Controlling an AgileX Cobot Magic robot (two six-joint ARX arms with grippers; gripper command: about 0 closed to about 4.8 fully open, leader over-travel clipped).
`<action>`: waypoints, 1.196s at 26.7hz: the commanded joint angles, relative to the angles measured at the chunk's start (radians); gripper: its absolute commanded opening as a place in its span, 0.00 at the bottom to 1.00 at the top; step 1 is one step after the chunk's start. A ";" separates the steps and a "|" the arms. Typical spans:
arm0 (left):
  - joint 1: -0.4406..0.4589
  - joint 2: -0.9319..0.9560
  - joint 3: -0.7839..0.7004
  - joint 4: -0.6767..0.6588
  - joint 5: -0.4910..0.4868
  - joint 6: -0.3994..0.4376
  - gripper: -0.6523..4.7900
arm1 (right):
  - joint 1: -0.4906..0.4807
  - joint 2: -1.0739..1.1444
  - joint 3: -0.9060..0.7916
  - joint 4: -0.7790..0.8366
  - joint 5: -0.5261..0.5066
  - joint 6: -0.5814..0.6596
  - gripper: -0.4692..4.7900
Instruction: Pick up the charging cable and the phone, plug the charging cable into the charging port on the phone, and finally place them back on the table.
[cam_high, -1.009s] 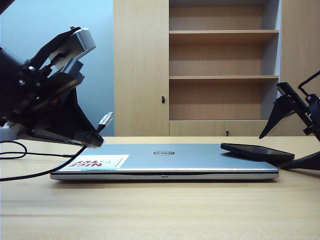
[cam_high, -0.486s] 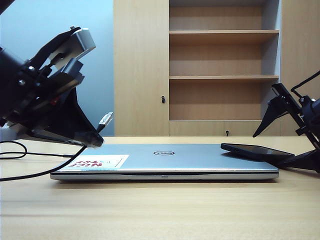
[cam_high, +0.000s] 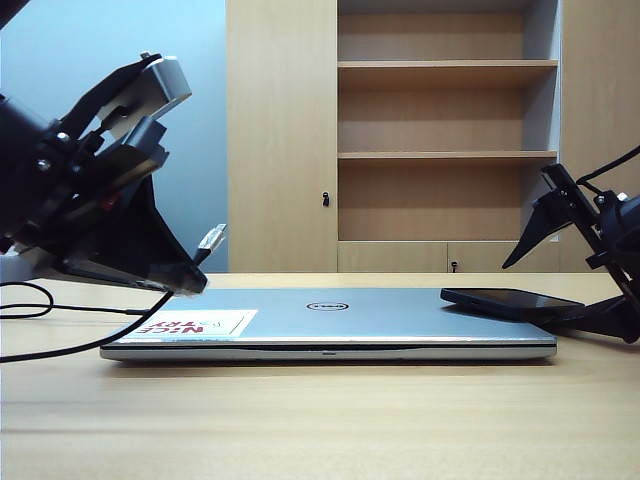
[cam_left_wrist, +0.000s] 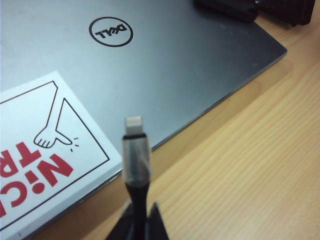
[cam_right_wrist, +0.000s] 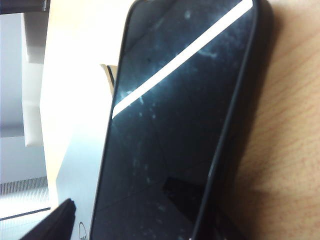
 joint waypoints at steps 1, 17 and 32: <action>-0.003 -0.002 0.002 0.012 0.002 -0.002 0.11 | 0.001 0.016 -0.009 -0.039 0.006 -0.006 0.77; -0.003 -0.001 0.002 0.012 0.002 -0.002 0.11 | 0.001 0.016 -0.009 -0.039 0.010 -0.006 0.53; -0.003 -0.002 0.002 0.010 0.002 -0.002 0.11 | 0.005 0.016 -0.009 -0.039 0.013 -0.060 0.09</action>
